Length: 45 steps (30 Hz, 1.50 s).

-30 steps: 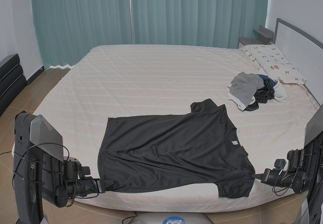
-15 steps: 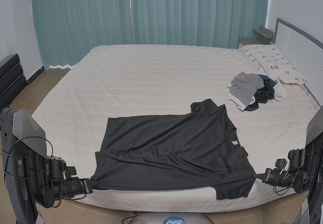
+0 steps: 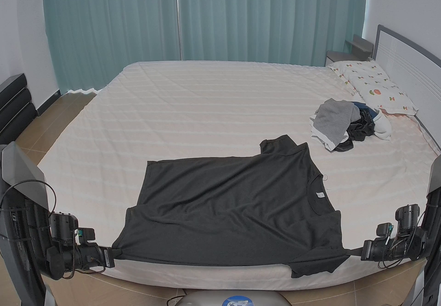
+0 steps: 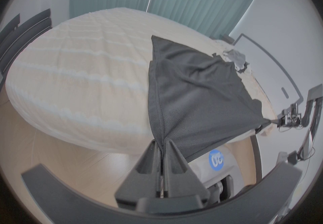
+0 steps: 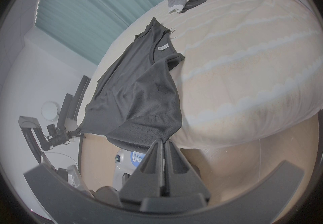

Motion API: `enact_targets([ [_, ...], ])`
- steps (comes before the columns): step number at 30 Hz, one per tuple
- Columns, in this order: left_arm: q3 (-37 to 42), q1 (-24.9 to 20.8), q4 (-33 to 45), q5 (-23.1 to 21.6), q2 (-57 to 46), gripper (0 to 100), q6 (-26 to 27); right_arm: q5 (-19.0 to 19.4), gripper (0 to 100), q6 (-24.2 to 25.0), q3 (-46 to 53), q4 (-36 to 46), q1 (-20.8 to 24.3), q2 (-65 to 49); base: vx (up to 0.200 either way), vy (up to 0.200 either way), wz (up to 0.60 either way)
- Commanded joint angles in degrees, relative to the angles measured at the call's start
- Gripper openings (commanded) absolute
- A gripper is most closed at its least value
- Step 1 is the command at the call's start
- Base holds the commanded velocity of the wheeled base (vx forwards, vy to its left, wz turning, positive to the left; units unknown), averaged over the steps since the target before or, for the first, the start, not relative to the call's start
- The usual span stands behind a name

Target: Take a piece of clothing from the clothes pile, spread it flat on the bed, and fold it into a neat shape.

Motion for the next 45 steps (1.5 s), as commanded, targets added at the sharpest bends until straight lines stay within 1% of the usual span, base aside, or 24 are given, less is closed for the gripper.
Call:
enact_targets([
  [1,0.75,1.52,5.74,-0.17,-3.99,0,4.53,-0.02,0,-3.68,0.99,4.16,-0.65,-4.23,0.0,0.0,0.0],
  [2,0.75,1.52,8.82,-0.17,-4.42,0,7.6,-0.02,0,-5.7,0.99,6.27,-0.91,-4.85,0.0,0.0,0.0],
  [4,0.75,1.52,11.28,0.36,-4.51,0,11.12,-0.11,0,-8.6,0.99,8.91,-1.27,-5.29,0.0,0.0,0.0],
  [8,0.84,1.26,12.51,0.8,-3.81,0,12.79,-0.64,0,-11.42,0.99,11.19,-1.27,-5.2,0.0,0.0,0.0],
  [13,0.75,0.64,13.12,4.32,-1.52,0,14.55,-0.64,0,-12.3,0.99,12.25,-1.18,-4.85,0.0,0.0,0.0],
  [17,0.84,0.64,12.86,2.91,-1.17,0,14.28,-0.64,0,-12.47,0.99,12.34,-1.18,-5.03,0.0,0.0,0.0],
  [19,0.75,0.99,12.24,-0.61,-2.23,0,13.23,-0.37,0,-12.21,0.99,11.72,-1.27,-5.29,0.0,0.0,0.0],
  [20,0.75,1.08,11.8,-2.98,-3.81,0,11.3,-0.2,0,-12.12,0.99,11.28,-1.35,-5.64,0.0,0.0,0.0],
  [22,0.22,0.82,11.63,-6.23,-7.76,0,4.18,0.51,0,-11.77,0.99,10.14,-1.79,-7.05,0.0,0.0,0.0],
  [24,-1.98,-0.41,11.54,-6.76,-11.63,0,-5.58,2.44,0,-11.68,0.99,9.52,-2.32,-8.01,0.0,0.0,0.0],
  [25,-3.21,-1.56,11.98,-6.67,-13.04,0,-9.36,3.23,0,-11.33,0.9,9.26,-2.41,-8.54,0.0,0.0,0.0],
  [26,-3.21,-1.56,11.98,-6.67,-13.04,0,-9.36,3.23,0,-11.33,0.9,9.26,-2.41,-8.54,0.0,0.0,0.0],
  [27,-5.49,-2.79,12.33,-6.49,-15.5,0,-16.74,4.46,0,-9.57,0.72,8.21,-2.5,-10.21,0.0,0.0,0.0],
  [28,-5.49,-2.79,12.33,-6.49,-15.5,0,-16.74,4.46,0,-9.57,0.72,8.21,-2.5,-10.21,0.0,0.0,0.0],
  [29,-7.16,-2.7,12.33,-6.05,-16.64,0,-20.43,5.25,0,-5.79,0.46,6.8,-2.41,-12.32,0.0,0.0,0.0],
  [31,-8.57,-2.61,12.59,-4.12,-16.82,0,-21.75,5.69,0,-1.84,0.11,5.3,-2.06,-14.25,0.0,0.0,0.0],
  [33,-11.2,-2.79,14.79,0.98,-16.73,0,-23.68,6.04,0,3.61,-0.77,3.2,-1.62,-15.66,0.0,0.0,0.0],
  [35,-14.46,-3.14,19.54,5.2,-16.99,0,-26.06,5.96,0,7.22,-1.65,1.61,-0.74,-15.75,0.0,0.0,0.0],
  [36,-15.07,-3.23,20.51,5.81,-17.17,0,-26.5,5.96,0,7.57,-1.83,1.35,-0.56,-15.75,0.0,0.0,0.0],
  [37,-18.15,-3.58,26.83,8.01,-18.84,0,-28.61,5.6,0,8.8,-2.26,0.73,-0.12,-15.4,0.0,0.0,0.0],
  [39,-19.03,-3.67,28.77,8.18,-19.54,0,-29.22,5.6,0,8.89,-2.35,0.65,-0.12,-15.4,0.0,0.0,0.0],
  [40,-23.95,-4.63,41.86,8.18,-24.2,0,-33.09,5.69,0,9.24,-2.88,0.47,-0.12,-15.66,0.0,0.0,0.0],
  [43,-28.78,-6.57,55.31,8.1,-28.42,0,-34.93,5.69,0,9.41,-3.93,0.47,-0.3,-16.28,0.0,0.0,0.0],
  [45,-31.42,-6.83,60.93,7.92,-30.7,0,-35.46,5.6,0,9.41,-4.11,0.56,-0.39,-17.07,0.0,0.0,0.0],
])
